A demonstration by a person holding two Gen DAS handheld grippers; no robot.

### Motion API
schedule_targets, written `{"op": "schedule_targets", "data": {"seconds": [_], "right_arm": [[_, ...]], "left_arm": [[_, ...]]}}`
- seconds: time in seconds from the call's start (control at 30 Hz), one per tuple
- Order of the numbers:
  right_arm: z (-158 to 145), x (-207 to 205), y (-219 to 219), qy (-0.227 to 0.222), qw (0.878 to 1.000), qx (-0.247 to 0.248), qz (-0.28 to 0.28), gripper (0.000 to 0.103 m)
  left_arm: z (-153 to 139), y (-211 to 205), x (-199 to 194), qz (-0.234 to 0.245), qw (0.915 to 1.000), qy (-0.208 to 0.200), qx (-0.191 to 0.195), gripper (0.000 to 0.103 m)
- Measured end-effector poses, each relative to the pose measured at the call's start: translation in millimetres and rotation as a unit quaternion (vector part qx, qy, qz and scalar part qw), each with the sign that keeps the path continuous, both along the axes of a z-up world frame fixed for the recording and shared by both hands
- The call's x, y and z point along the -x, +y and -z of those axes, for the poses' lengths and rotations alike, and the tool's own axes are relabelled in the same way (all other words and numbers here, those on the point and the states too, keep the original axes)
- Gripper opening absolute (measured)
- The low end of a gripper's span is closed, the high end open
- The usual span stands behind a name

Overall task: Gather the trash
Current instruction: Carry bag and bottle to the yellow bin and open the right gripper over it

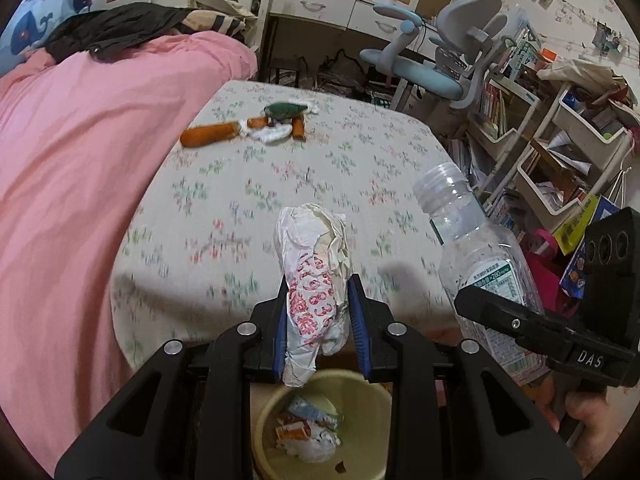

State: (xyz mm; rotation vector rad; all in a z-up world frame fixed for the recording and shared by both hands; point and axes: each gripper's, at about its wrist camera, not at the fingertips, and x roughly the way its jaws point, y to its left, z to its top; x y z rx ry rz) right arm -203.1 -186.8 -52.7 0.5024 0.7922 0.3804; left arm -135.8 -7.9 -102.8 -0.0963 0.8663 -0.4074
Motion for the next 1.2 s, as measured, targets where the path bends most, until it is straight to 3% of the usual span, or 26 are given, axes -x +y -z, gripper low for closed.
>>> {"op": "schedule_targets", "data": {"seconds": [0.53,1.0,1.2], "right_arm": [[39,62,26,0.045,0.999,0.011,0.002,0.056],[94,56,62,0.145,0.985,0.085,-0.049,0.057],[91,62,48,0.143,0.985,0.087,-0.031,0.063]], "left_arm": [[24,13,59,-0.013,0.9995,0.026,-0.009,0.026],[24,20,68,-0.021,0.9995,0.021,-0.006,0.026],[24,20,71,-0.016,0.9996,0.022,-0.01,0.026]]}}
